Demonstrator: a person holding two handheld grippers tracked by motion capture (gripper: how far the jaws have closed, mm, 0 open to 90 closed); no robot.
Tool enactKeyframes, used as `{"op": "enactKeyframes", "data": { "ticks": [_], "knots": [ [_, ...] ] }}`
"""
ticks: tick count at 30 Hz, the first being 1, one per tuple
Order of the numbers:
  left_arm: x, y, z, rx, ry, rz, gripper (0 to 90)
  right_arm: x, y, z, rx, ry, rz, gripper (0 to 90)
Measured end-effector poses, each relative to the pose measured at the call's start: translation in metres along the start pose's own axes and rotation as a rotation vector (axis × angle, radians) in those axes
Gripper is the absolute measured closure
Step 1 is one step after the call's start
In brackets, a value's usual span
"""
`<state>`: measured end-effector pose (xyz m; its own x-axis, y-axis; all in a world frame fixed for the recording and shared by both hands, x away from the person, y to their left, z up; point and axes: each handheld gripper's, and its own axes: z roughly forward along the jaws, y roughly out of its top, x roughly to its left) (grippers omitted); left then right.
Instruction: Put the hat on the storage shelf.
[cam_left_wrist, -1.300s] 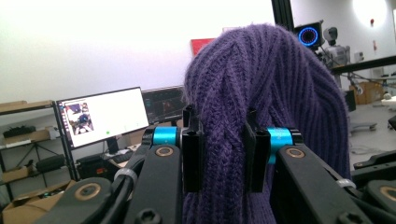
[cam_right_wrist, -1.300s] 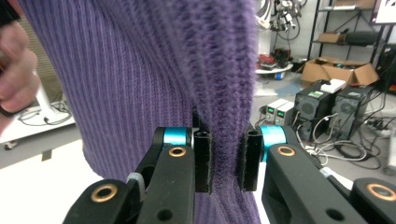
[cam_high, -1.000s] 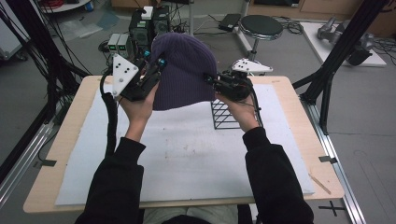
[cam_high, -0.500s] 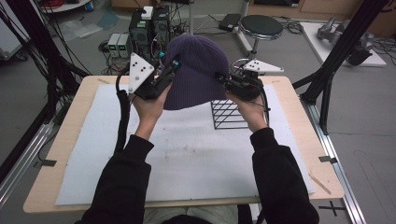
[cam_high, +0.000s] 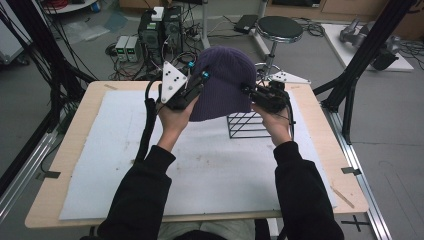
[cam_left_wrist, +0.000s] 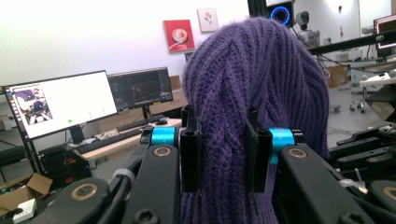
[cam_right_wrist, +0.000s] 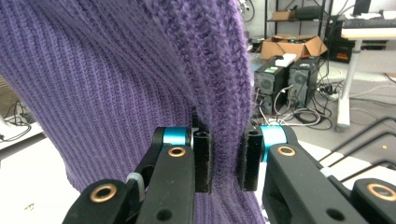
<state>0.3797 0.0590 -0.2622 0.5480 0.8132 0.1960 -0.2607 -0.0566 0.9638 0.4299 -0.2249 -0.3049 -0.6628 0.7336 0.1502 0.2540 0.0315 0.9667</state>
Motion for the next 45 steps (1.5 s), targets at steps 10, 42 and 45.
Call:
{"op": "enactKeyframes", "data": {
  "ticks": [10, 42, 45],
  "knots": [
    [-0.010, -0.006, 0.016, -0.008, -0.032, -0.013, 72.4, -0.014, -0.001, -0.012, -0.017, -0.056, 0.010, 79.5],
    [-0.043, 0.015, 0.050, -0.051, -0.119, -0.028, 70.9, -0.045, 0.011, -0.078, -0.156, -0.156, 0.009, 79.7],
    [-0.045, 0.014, 0.052, -0.050, -0.121, -0.032, 70.8, -0.047, 0.012, -0.082, -0.153, -0.171, -0.004, 79.6]
  ]
}}
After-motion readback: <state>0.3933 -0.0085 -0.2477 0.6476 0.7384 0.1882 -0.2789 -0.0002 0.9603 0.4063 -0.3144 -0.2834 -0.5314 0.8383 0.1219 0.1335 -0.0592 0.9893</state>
